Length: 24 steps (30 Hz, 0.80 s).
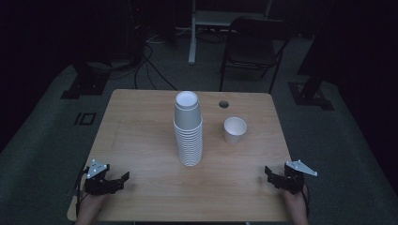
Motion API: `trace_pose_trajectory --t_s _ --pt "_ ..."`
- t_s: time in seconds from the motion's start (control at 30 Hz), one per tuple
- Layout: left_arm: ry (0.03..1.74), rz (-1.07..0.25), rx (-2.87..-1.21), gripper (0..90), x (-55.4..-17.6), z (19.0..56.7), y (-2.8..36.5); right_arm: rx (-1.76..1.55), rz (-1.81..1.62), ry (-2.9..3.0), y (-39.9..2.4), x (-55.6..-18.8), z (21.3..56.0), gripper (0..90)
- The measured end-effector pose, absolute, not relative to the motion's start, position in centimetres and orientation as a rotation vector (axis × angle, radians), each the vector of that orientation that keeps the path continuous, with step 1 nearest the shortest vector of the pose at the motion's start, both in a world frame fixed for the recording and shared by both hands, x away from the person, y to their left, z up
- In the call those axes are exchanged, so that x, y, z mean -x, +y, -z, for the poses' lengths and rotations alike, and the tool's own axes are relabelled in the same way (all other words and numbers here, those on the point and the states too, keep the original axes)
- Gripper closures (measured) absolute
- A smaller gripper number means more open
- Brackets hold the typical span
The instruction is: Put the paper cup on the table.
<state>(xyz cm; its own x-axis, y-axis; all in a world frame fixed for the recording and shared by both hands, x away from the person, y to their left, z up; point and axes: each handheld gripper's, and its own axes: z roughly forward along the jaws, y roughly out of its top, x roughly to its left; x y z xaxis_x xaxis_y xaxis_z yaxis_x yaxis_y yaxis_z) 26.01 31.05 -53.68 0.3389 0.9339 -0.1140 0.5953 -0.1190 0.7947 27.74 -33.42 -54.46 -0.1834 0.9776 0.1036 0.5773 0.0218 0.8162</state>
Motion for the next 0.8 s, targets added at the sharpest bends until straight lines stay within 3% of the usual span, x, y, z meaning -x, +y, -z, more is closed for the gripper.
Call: trace_pose_trajectory --t_s 0.27,0.8 --pt "1.503 -0.562 -1.781 7.7 -26.0 54.1 32.5 -1.654 -0.974 1.779 -34.4 -27.2 55.0 10.2" --pt "1.596 -0.622 -1.841 7.7 -26.0 54.7 32.1 -1.695 -0.806 1.832 -33.5 -28.1 55.4 10.6"
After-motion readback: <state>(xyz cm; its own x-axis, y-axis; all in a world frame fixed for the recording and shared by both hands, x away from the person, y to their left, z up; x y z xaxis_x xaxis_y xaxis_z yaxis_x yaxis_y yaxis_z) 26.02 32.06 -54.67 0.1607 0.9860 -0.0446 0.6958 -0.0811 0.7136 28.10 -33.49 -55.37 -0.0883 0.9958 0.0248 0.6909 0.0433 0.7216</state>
